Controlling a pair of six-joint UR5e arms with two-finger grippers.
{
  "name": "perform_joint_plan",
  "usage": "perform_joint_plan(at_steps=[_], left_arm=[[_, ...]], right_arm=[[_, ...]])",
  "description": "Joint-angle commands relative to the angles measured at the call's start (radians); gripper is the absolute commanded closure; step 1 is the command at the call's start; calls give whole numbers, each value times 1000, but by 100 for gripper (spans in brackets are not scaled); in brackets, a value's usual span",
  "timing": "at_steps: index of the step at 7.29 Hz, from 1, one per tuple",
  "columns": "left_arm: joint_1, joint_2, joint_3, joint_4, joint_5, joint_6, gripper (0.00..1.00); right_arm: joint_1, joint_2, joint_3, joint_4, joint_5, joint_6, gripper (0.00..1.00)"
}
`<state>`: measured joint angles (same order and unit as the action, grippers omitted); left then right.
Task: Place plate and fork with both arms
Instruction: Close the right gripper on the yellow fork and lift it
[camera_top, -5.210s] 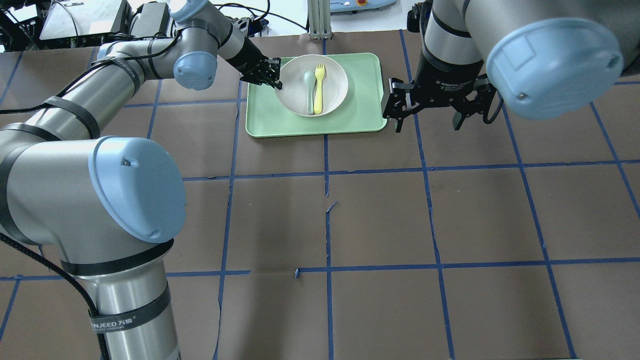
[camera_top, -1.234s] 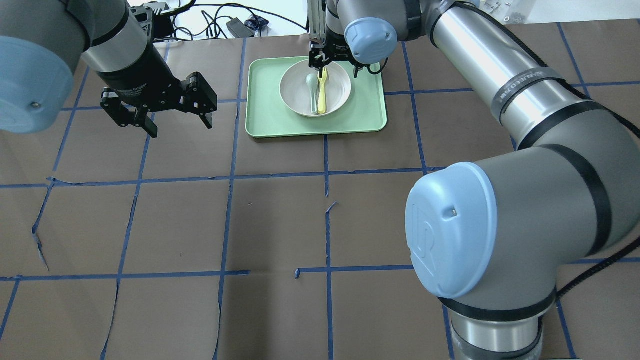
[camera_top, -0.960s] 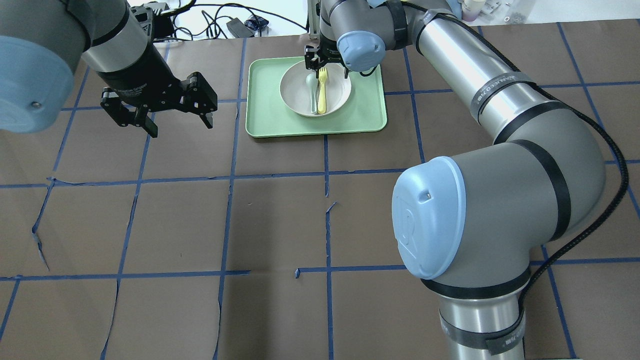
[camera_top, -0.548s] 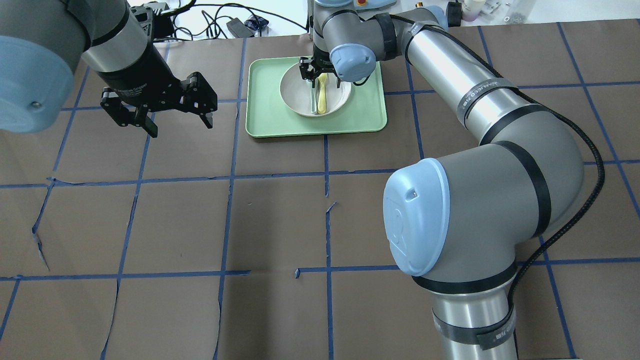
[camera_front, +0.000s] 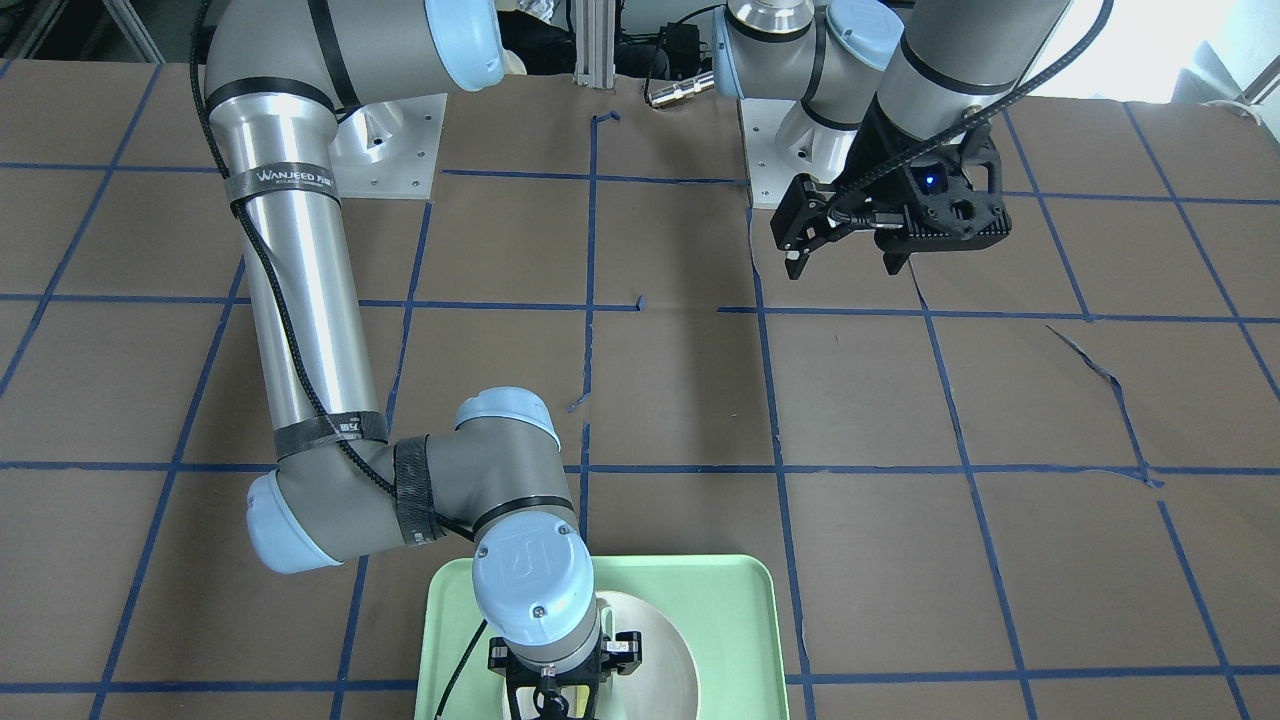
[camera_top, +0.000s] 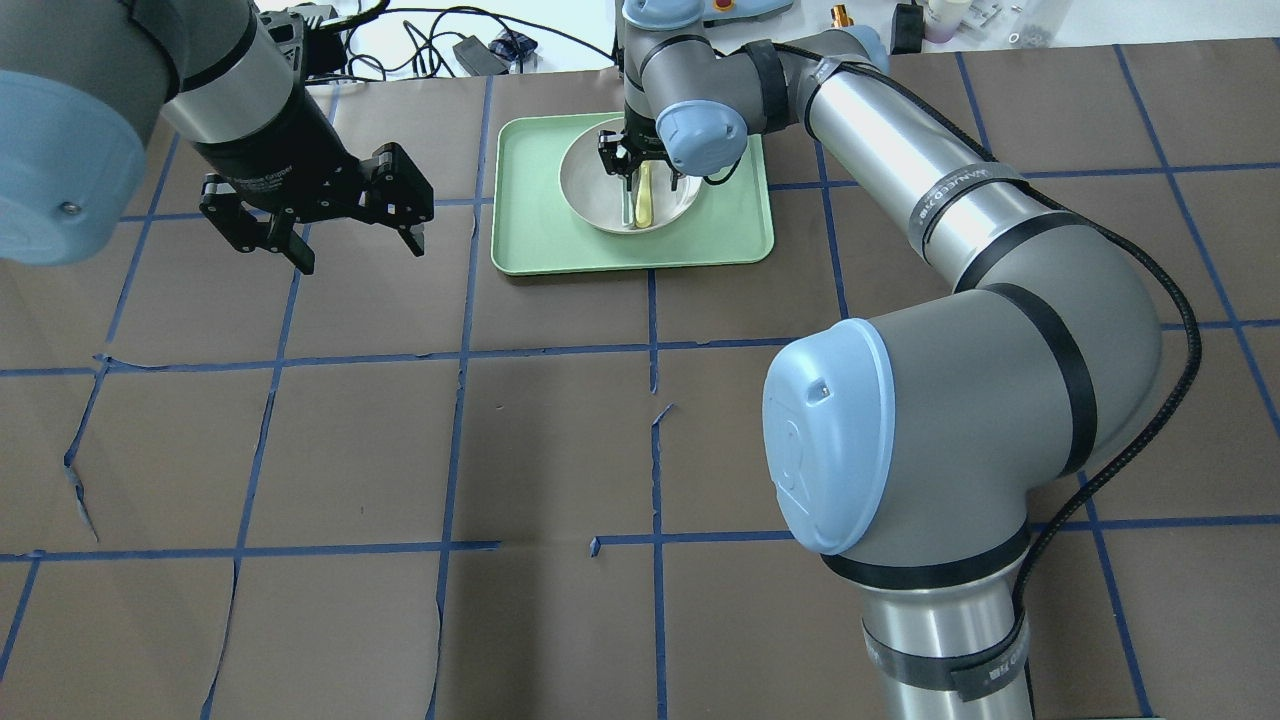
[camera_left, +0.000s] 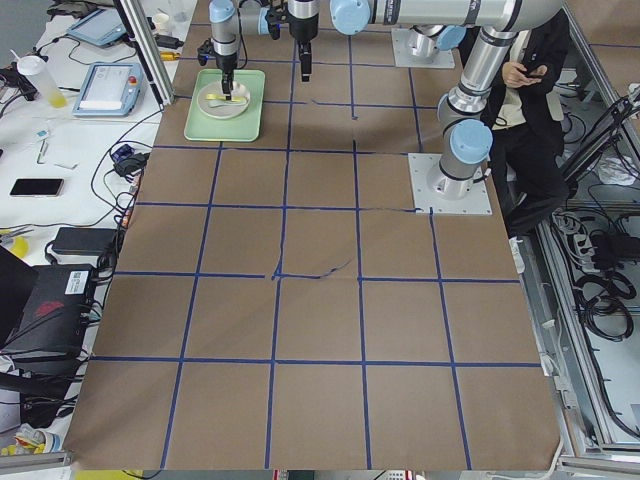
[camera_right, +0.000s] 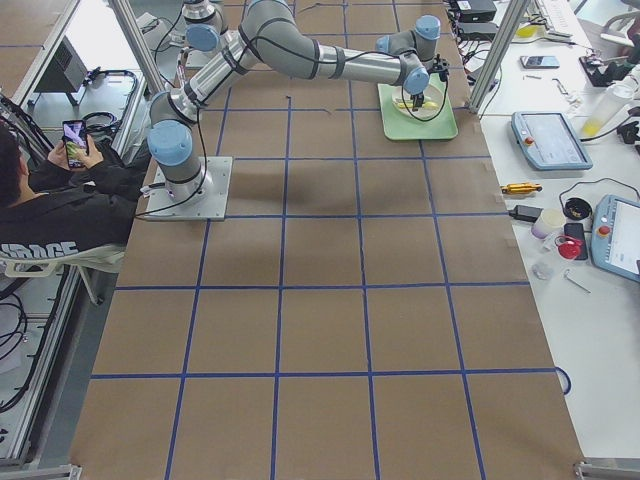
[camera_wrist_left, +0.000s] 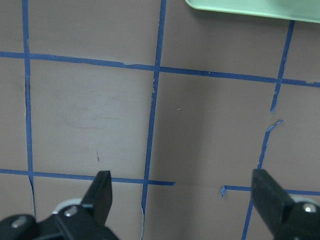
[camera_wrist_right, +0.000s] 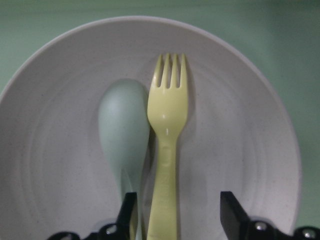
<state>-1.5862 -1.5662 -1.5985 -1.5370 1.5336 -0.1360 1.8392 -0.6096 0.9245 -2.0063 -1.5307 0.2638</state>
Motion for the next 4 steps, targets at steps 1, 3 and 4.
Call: perform_joint_plan(at_steps=[1,3,4], left_arm=[[0,0,0,0,-1,-1,0],[0,0,0,1,-1,-1,0],[0,0,0,0,-1,-1,0]], right_arm=[[0,-1,5,0,1,0,39],[0,2,7,0,0,-1,40],[0,2,7,0,-2,-1,46]])
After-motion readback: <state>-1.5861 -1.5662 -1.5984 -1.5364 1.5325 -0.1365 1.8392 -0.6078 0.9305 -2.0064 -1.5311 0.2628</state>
